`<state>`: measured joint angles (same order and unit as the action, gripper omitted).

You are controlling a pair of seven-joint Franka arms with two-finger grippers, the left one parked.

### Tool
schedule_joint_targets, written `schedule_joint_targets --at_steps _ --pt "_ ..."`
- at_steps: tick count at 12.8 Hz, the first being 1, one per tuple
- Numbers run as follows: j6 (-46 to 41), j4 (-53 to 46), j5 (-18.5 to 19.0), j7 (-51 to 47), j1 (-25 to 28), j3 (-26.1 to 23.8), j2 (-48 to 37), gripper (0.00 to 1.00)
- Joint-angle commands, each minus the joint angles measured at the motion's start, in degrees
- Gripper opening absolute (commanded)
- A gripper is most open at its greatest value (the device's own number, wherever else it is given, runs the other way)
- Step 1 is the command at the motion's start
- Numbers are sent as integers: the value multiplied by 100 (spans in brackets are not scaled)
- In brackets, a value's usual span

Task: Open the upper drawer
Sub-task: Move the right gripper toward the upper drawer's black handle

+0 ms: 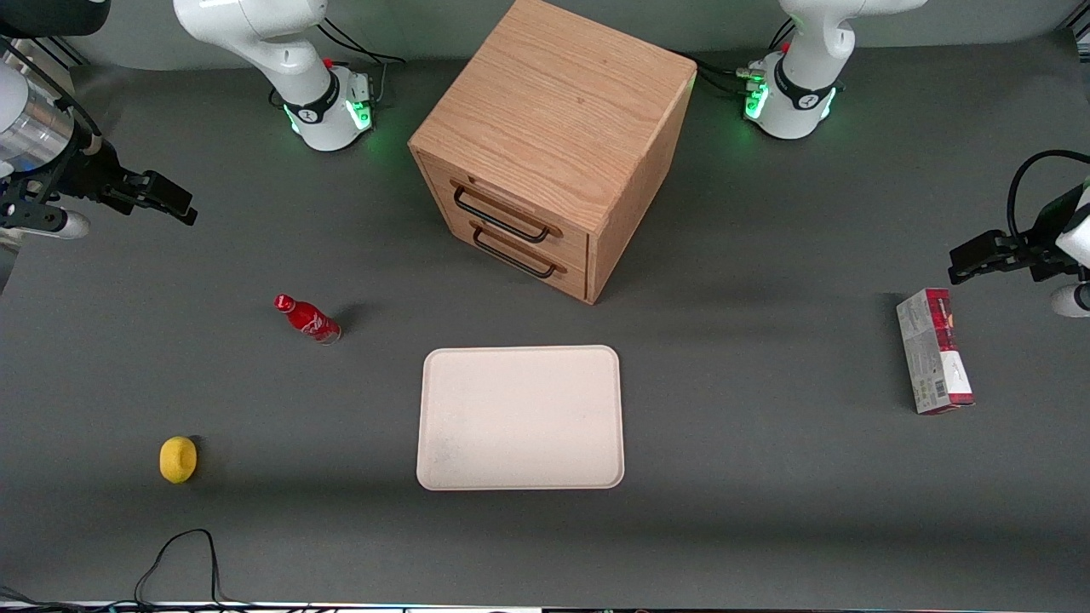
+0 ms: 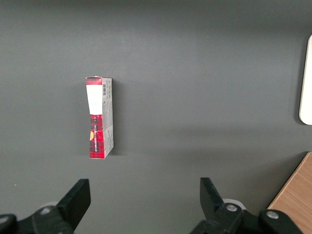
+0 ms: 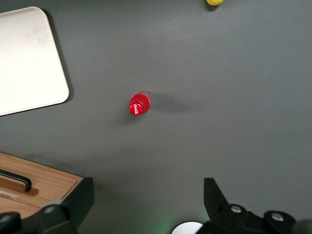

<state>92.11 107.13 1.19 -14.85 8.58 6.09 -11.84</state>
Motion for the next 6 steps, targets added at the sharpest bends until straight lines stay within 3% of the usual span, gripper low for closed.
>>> schedule_joint_targets --at_steps 1,6 --pt "-26 -60 -93 97 21 24 -20 100" --pt "-26 -1007 -145 105 38 -264 787 100"
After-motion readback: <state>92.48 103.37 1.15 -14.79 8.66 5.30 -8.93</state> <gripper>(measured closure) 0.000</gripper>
